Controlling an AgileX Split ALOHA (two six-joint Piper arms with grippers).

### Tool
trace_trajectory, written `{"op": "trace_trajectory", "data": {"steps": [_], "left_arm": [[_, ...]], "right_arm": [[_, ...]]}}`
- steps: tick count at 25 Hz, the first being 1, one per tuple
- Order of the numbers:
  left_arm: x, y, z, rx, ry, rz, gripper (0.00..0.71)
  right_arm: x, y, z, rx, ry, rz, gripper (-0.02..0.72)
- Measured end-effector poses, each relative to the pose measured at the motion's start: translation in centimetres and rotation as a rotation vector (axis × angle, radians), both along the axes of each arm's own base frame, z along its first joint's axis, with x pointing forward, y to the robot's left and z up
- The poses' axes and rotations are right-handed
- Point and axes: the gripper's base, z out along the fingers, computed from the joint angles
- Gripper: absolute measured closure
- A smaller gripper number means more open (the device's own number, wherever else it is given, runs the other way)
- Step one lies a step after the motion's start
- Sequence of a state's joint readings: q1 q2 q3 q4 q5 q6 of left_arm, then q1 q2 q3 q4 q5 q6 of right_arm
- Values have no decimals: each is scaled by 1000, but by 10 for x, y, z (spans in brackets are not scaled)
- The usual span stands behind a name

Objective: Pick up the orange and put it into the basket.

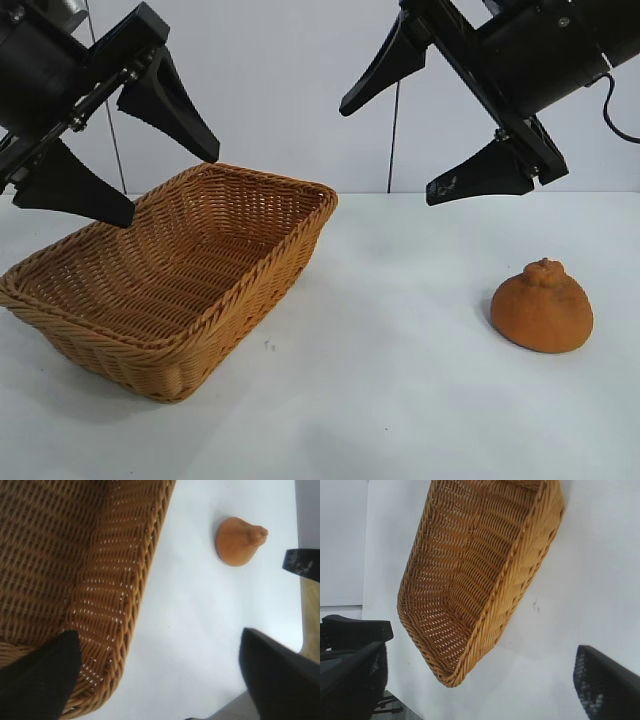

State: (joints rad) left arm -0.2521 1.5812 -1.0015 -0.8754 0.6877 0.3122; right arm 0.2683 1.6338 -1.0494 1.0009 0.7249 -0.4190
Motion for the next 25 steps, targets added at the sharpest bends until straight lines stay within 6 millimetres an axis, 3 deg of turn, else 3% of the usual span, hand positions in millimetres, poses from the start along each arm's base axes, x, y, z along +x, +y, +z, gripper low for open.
{"op": "trace_trajectory", "data": {"steps": [8, 12, 17, 20, 25], "left_arm": [[1, 5, 2, -6, -1, 18, 98], [-4, 24, 21, -6, -30, 65, 98], [-25, 36, 42, 36, -15, 146, 98], [-37, 35, 38, 43, 75, 243, 98], [-48, 31, 12, 77, 209, 468, 98]], "right_arm": [[0, 0, 0, 0, -1, -2, 10], [0, 0, 0, -1, -2, -2, 10], [0, 0, 0, -1, -3, -3, 10], [0, 0, 0, -1, -3, -3, 10], [0, 0, 0, 0, -1, -5, 10]]}}
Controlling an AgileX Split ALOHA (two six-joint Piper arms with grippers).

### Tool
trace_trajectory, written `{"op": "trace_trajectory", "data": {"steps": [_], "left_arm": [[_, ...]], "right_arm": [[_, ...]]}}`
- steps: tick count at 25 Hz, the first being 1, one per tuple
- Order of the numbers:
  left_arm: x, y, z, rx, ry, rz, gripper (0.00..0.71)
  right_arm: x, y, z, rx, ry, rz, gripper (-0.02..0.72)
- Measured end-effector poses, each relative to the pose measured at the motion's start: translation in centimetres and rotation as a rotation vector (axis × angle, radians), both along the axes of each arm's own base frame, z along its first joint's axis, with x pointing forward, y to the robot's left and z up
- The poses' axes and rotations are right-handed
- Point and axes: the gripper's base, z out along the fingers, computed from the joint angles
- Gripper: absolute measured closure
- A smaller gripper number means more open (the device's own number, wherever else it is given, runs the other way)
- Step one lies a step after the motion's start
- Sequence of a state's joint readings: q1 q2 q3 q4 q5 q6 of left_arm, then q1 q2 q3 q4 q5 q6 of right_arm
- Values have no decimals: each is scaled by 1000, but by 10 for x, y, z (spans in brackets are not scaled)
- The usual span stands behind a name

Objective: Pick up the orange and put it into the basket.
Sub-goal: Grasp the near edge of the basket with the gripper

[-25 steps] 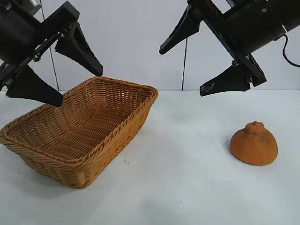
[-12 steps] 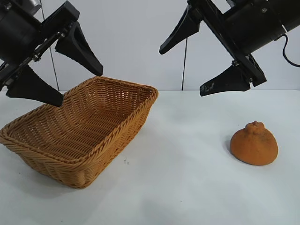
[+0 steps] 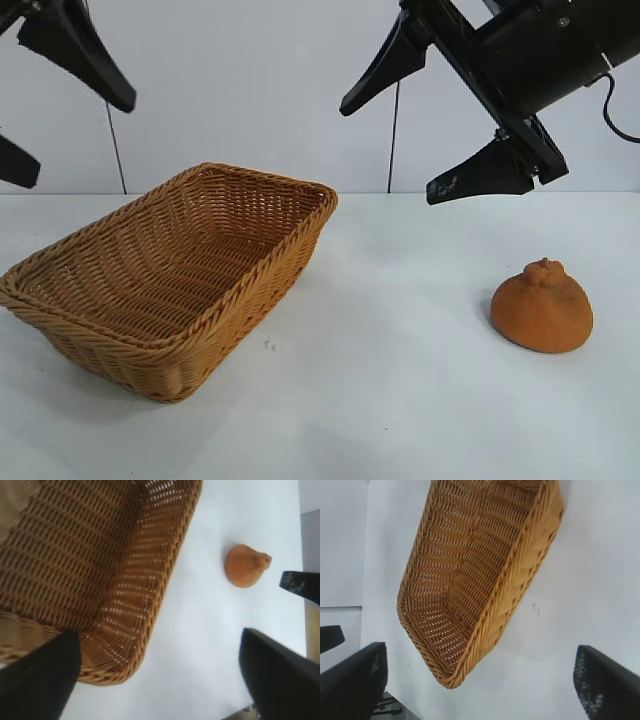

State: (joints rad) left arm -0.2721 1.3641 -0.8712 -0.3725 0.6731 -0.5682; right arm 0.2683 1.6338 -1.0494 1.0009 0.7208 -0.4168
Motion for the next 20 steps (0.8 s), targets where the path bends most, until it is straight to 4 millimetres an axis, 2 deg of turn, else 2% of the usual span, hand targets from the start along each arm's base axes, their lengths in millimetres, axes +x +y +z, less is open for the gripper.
{"op": "trace_trajectory", "data": {"steps": [3, 6, 14, 20], "left_arm": [[-3, 6, -12, 8, 37, 149, 98], [-2, 9, -18, 12, 52, 228, 98], [13, 4, -48, -10, 139, 294, 98], [27, 0, -89, 31, 222, 313, 98]], "right_arm": [[0, 0, 0, 1, 2, -2, 10], [0, 0, 0, 1, 2, -2, 10], [0, 0, 0, 1, 2, -3, 10], [0, 0, 0, 0, -1, -7, 10]]}}
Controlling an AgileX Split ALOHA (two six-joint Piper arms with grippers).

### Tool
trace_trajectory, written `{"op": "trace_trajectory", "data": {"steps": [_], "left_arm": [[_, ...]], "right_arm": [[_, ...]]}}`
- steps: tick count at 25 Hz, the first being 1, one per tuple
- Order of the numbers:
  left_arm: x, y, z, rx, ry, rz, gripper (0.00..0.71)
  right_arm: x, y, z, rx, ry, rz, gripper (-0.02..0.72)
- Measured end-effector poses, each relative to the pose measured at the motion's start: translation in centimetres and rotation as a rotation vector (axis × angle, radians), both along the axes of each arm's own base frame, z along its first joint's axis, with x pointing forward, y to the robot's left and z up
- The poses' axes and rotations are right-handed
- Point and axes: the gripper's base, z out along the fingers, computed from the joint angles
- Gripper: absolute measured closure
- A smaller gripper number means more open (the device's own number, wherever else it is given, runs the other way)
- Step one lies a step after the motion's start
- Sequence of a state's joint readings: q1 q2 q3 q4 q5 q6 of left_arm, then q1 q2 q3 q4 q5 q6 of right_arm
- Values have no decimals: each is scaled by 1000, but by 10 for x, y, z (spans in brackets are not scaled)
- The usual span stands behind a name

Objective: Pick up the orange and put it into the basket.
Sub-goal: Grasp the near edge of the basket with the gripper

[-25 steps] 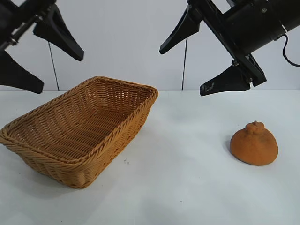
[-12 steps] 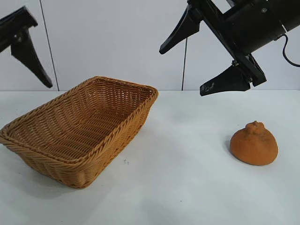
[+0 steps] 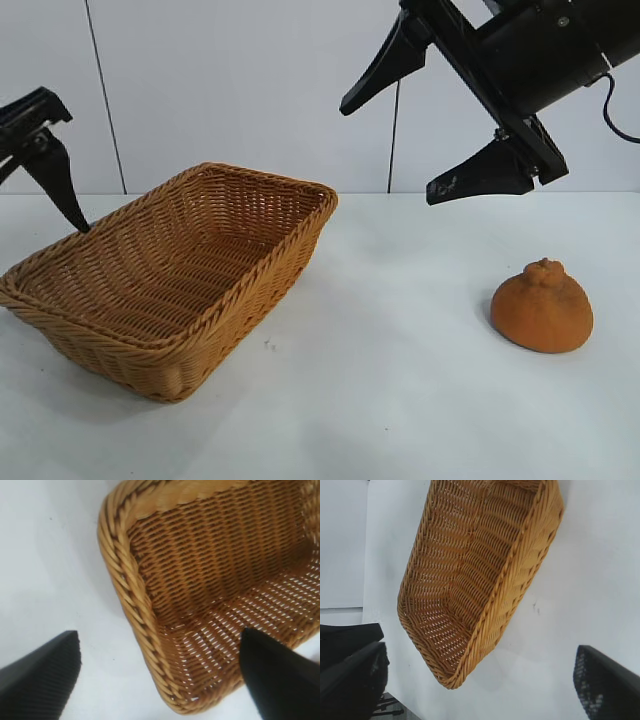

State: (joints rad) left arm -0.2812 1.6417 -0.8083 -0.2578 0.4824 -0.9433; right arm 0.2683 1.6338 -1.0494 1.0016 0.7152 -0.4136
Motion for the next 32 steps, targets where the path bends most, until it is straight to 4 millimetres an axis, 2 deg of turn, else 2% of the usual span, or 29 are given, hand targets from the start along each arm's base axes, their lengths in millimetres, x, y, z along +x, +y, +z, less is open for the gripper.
{"op": "trace_trajectory", "data": {"steps": [6, 12, 15, 20, 22, 26, 32], "left_arm": [[5, -13, -35, 29, 44, -30, 98], [8, -16, -38, 28, 12, -31, 112], [9, -17, -39, 26, 1, -26, 207], [11, -15, -39, 7, 5, 33, 547], [13, -13, -38, -2, -6, 59, 627], [16, -9, -35, 13, 21, 26, 627], [46, 6, -6, 51, -13, -123, 627]], "right_arm": [[1, 0, 0, -3, -8, -10, 10], [1, 0, 0, -3, -8, -10, 10], [1, 0, 0, -3, -8, -10, 10], [1, 0, 0, -3, -8, -10, 10], [1, 0, 0, -3, -8, -10, 10], [1, 0, 0, -3, -8, -10, 10], [1, 0, 0, -3, -7, -8, 10]]}}
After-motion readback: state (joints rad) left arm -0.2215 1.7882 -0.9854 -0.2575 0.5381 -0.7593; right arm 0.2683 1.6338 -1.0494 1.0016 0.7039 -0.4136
